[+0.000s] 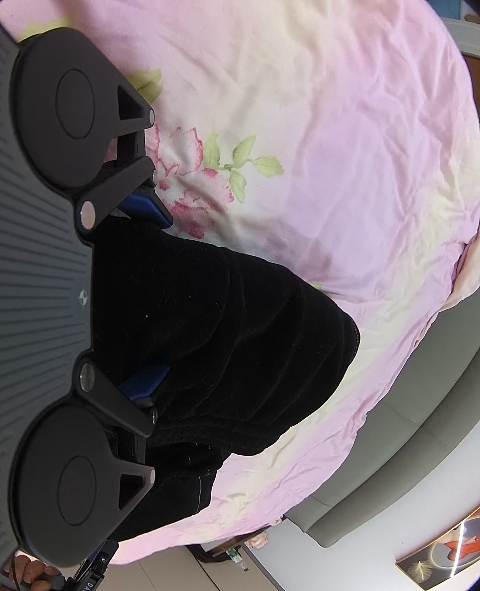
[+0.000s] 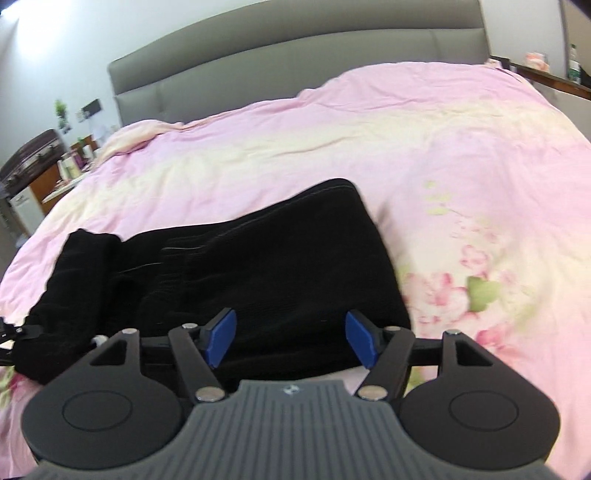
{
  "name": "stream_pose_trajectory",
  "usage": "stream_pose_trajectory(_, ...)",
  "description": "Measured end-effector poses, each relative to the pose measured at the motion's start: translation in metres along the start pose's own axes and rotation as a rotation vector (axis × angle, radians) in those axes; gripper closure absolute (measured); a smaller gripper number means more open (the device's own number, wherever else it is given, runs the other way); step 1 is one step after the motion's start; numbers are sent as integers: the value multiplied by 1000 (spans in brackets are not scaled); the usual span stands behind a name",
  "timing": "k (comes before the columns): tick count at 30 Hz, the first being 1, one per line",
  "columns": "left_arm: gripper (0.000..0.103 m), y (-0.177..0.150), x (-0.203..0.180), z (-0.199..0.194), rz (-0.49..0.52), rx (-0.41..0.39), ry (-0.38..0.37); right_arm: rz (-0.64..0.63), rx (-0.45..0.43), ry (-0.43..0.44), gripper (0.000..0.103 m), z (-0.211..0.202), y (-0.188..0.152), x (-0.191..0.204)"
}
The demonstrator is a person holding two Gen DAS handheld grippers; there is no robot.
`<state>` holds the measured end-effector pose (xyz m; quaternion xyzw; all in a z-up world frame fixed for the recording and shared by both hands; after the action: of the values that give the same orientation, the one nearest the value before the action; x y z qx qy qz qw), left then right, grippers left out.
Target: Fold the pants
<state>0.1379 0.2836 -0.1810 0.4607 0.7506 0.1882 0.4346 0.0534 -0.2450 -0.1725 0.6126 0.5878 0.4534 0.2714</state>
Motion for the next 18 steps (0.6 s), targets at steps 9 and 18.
stream_pose_trajectory(9, 16, 11, -30, -56, 218, -184, 135, 74, -22, -85, 26, -4, 9, -36)
stream_pose_trajectory(18, 15, 11, -99, -70, 275, -233, 100, 499, -12, -161, 24, 1, 1, -99)
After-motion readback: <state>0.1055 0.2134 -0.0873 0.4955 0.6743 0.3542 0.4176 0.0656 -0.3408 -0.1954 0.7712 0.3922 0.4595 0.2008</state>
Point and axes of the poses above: each gripper's, at about its wrist camera, not at the fingertips, and z roughly the way its jaws point, x to its left, y to its top, the point moved 1 cm from there along z, roughly the way its jaws point, and after that the axes turned 15 degrees about -x, right-handed, at the moved point
